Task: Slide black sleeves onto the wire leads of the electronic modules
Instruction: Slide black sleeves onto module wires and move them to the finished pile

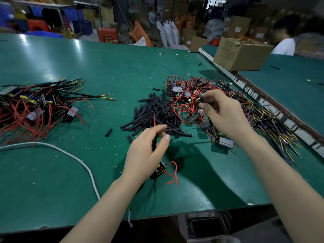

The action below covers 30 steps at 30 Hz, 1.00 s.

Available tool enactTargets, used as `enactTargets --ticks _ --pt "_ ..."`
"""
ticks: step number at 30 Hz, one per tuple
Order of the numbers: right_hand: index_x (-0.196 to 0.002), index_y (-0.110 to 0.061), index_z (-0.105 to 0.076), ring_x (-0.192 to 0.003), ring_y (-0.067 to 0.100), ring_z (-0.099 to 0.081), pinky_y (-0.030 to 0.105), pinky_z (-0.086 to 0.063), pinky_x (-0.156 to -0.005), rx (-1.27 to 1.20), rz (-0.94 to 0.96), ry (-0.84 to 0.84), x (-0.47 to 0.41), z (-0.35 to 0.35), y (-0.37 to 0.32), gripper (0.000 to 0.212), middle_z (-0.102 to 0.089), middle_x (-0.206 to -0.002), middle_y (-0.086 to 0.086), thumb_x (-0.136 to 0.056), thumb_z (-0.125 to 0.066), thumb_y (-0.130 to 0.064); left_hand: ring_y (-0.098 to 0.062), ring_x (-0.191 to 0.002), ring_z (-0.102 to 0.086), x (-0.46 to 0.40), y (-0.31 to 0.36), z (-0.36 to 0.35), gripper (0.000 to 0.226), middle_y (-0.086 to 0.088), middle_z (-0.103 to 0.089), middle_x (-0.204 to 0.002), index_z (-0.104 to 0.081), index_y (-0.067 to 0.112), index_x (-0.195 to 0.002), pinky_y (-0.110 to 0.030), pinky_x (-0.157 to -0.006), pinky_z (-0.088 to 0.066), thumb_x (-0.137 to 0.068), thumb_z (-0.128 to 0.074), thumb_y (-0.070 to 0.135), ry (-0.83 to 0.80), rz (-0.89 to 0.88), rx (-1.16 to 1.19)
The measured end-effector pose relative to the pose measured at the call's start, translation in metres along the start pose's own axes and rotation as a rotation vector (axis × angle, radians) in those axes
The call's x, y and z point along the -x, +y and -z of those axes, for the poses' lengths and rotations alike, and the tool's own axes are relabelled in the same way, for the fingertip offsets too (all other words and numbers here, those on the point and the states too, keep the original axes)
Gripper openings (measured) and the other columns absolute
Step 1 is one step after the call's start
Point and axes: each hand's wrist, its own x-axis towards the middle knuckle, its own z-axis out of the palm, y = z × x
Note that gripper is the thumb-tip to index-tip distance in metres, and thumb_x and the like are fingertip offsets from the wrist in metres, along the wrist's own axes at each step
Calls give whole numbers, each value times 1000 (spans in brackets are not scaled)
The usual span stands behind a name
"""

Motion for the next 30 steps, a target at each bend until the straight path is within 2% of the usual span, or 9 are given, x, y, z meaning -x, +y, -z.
enactTargets --ticks 2,5,8,12,17,19,23,27,30 --pt "-108 -15 -60 -77 -15 -55 1 -39 -76 -87 -63 -57 -8 2 -3 17 -59 -87 -22 -91 -64 -15 -1 -69 -54 -1 1 2 48 30 -60 -101 -36 50 -131 -25 -73 -46 -84 -44 55 -19 35 40" --pt "-109 -15 -60 -78 -5 -56 4 -41 -76 -97 -41 -75 -18 6 -12 18 -60 -87 -19 -91 -64 -16 -7 -88 -63 -7 3 3 68 24 -65 -103 -17 43 -142 -31 -85 -45 -81 -42 59 11 153 131" --pt "-109 -11 -61 -77 6 -57 12 -43 -75 -86 53 -92 -28 9 -27 19 -64 -87 -8 -92 -64 -15 -2 -100 -58 -21 4 10 56 17 -70 -100 -31 29 -140 -22 -85 -35 -90 -47 48 52 229 121" --pt "-110 -9 -62 -80 4 -57 10 -42 -75 -137 123 -61 -35 4 -45 19 -62 -87 -9 -91 -64 -13 -8 -90 -66 -39 10 21 8 8 -72 -87 -64 30 -92 -27 -91 -49 -89 -61 24 -2 281 246" --pt "-106 -10 -69 -76 1 -55 4 -39 -72 -102 140 -160 -20 -26 -46 16 -64 -86 -7 -90 -64 -12 -1 -66 -60 -47 11 25 7 2 -69 -74 -68 18 -86 -7 -60 -43 -90 -62 15 -26 261 440" --pt "-104 -11 -69 -74 -1 -56 12 -43 -77 -175 82 -189 -9 -39 -41 15 -65 -87 -8 -90 -64 -12 4 -60 -57 -46 9 22 7 7 -68 -69 -68 15 -87 -5 -56 -40 -91 -61 16 -25 254 461" --pt "-102 -19 -66 -78 24 -63 33 -52 -74 -410 -36 -220 6 -56 -36 15 -69 -89 6 -90 -64 -11 6 -57 -55 -44 6 16 10 12 -65 -60 -66 19 -85 -5 -55 -39 -92 -60 16 -30 250 498" --pt "-102 -34 -59 -61 10 -56 18 -47 -54 -615 -114 -254 8 -60 -34 22 -65 -81 0 -91 -64 -16 -1 -61 -57 -47 1 13 13 10 -67 -64 -67 25 -78 -15 -64 -49 -89 -64 20 35 247 476" --pt "-106 -31 -59 -58 9 -57 21 -46 -50 -710 -179 -263 7 -62 -32 22 -64 -74 -9 -91 -63 -16 -6 -69 -59 -50 -2 10 7 9 -68 -72 -67 27 -80 -26 -73 -51 -87 -67 28 78 251 431"
